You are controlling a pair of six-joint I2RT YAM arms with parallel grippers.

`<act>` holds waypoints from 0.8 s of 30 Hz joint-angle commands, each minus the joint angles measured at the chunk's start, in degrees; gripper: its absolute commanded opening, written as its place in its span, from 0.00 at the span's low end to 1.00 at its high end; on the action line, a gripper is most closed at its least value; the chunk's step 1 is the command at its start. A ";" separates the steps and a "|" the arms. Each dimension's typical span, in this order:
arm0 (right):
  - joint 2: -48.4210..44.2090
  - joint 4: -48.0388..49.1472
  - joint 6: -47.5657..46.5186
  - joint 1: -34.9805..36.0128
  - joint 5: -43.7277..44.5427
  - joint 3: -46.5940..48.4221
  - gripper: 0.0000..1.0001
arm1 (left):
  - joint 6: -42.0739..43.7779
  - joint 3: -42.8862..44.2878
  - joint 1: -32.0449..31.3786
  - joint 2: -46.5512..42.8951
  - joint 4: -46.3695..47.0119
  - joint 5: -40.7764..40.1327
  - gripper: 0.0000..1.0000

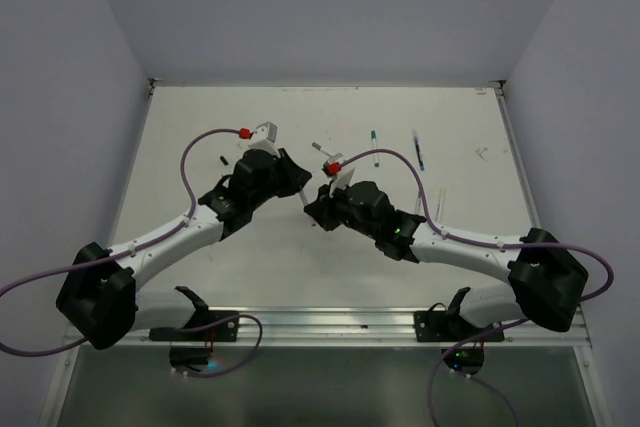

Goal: Open the pen caps

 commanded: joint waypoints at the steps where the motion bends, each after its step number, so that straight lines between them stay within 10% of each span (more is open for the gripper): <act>1: -0.63 3.57 -0.12 0.26 -0.17 -0.23 0.07 | 1.29 2.33 -0.34 -0.26 1.61 -0.65 0.00; 8: -0.37 5.25 0.06 0.26 -0.26 0.21 0.48 | 1.47 0.67 -0.25 -2.02 3.19 1.54 0.00; 13: 0.95 6.04 -0.21 0.35 -0.43 1.88 0.49 | 1.56 -0.48 -0.34 -3.69 4.42 2.51 0.00; 16: 1.74 6.30 -0.65 0.26 -0.61 2.84 0.46 | 1.38 -1.09 -0.25 -4.39 5.39 2.78 0.00; 24: 0.60 4.37 -1.44 0.35 0.18 1.71 0.00 | 2.35 0.48 0.01 -5.01 5.48 0.67 0.00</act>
